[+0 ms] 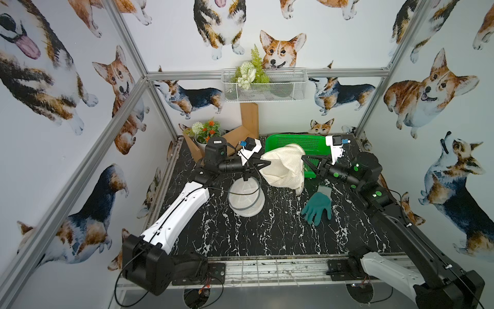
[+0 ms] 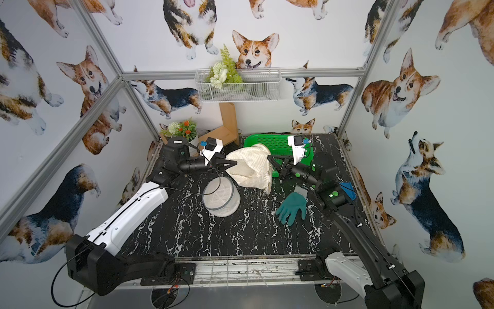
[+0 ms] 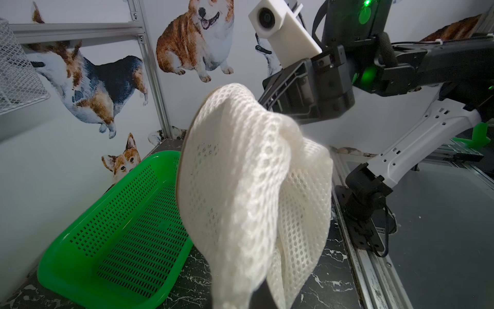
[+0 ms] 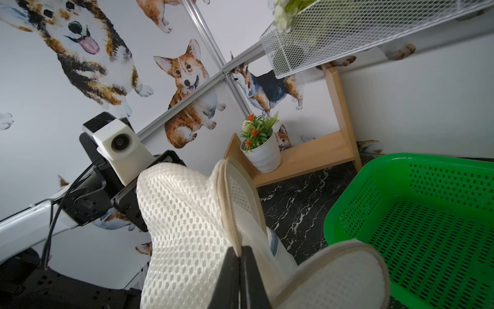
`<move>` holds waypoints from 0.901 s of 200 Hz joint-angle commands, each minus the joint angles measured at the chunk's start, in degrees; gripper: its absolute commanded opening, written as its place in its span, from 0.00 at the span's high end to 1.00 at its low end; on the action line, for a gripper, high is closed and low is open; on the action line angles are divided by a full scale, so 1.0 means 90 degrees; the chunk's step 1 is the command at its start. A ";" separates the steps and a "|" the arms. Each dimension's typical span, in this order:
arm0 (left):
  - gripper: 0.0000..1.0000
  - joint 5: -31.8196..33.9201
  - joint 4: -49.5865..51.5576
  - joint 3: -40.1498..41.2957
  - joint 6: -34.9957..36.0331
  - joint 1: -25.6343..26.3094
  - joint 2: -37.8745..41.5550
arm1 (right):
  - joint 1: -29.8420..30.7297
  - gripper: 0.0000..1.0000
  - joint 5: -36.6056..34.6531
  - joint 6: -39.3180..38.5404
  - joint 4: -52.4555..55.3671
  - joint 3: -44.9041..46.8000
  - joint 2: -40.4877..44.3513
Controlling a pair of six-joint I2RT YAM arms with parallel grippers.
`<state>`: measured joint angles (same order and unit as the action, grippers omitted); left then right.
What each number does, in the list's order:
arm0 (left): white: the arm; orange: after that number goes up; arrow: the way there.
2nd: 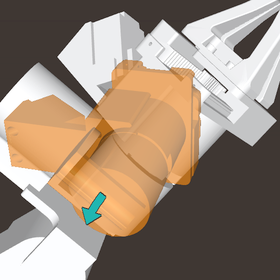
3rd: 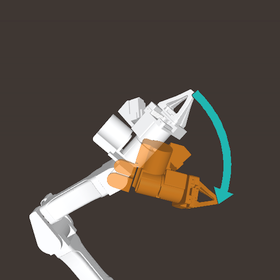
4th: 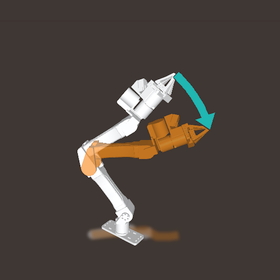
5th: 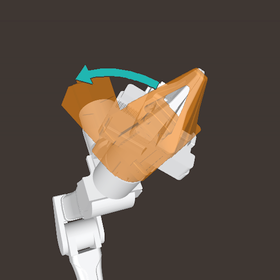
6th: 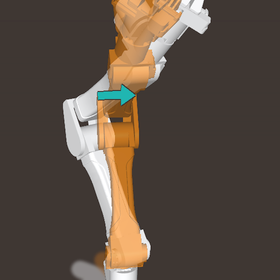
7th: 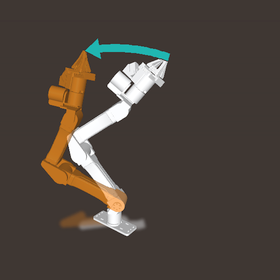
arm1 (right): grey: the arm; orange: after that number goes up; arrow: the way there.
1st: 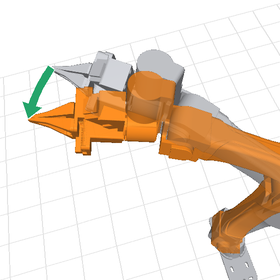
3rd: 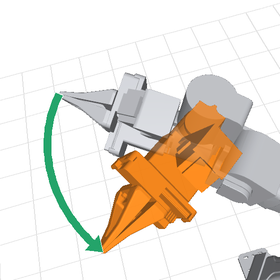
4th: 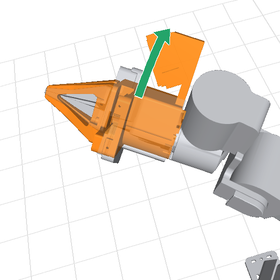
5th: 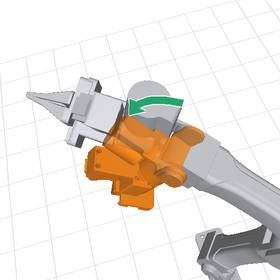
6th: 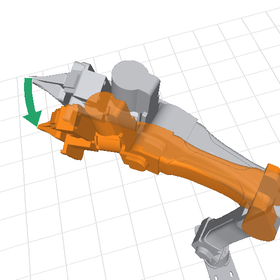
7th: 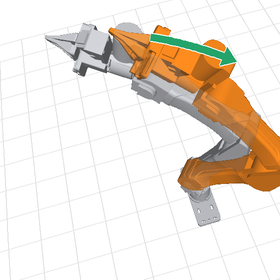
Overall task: Turn the laundry bag inside out
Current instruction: Turn over the laundry bag.
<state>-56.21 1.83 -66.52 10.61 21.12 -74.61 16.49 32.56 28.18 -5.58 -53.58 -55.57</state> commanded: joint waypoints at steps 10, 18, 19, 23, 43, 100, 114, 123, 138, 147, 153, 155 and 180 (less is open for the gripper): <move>1.00 0.0000 0.0623 -0.0236 0.0658 0.0012 0.0082 | -0.0509 1.00 -0.0357 -0.0046 0.0455 -0.0387 -0.0077; 1.00 -0.0033 0.0896 -0.0372 0.0854 0.0025 0.0068 | -0.0630 1.00 -0.0301 -0.0076 0.0672 -0.0509 -0.0130; 1.00 -0.0029 0.0933 -0.0392 0.0878 0.0030 0.0063 | -0.0640 1.00 -0.0294 -0.0085 0.0705 -0.0530 -0.0142; 1.00 -0.0036 0.1105 -0.0483 0.0995 0.0046 0.0044 | -0.0671 1.00 -0.0287 -0.0123 0.0825 -0.0593 -0.0165; 1.00 -0.0011 0.2037 -0.0946 0.1687 0.0201 -0.0101 | -0.0728 1.00 -0.0295 -0.0243 0.1188 -0.0816 -0.0301; 1.00 0.0128 0.2931 -0.1401 0.2448 0.0472 -0.0304 | -0.1015 1.00 -0.0442 -0.0128 0.2032 -0.1400 -0.0872; 1.00 0.0091 0.2947 -0.1463 0.2473 0.0485 -0.0313 | -0.1115 1.00 -0.0556 -0.0163 0.2238 -0.1495 -0.0905; 1.00 0.0021 0.2925 -0.1511 0.2461 0.0494 -0.0314 | -0.1147 1.00 -0.0580 -0.0177 0.2329 -0.1507 -0.1152; 1.00 -0.0151 0.2708 -0.1577 0.2281 0.0495 -0.0312 | -0.1147 1.00 -0.0449 -0.0347 0.2461 -0.1443 -0.1331; 1.00 -0.0282 0.2412 -0.1609 0.2071 0.0487 -0.0314 | -0.1141 1.00 -0.0336 -0.0436 0.2604 -0.1356 -0.1474; 1.00 -0.0397 0.2162 -0.1603 0.1850 0.0490 -0.0307 | -0.1139 1.00 -0.0201 -0.0494 0.2664 -0.1283 -0.1569; 1.00 -0.0428 0.2049 -0.1596 0.1778 0.0486 -0.0300 | -0.1142 1.00 -0.0146 -0.0509 0.2669 -0.1256 -0.1599; 1.00 -0.0629 0.0247 -0.1223 0.0412 0.0480 -0.0191 | -0.1148 1.00 0.0474 -0.0544 0.2566 -0.0946 -0.1833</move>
<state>-54.98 20.71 -79.72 26.00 25.58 -77.69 6.74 37.69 24.99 15.35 -64.20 -70.63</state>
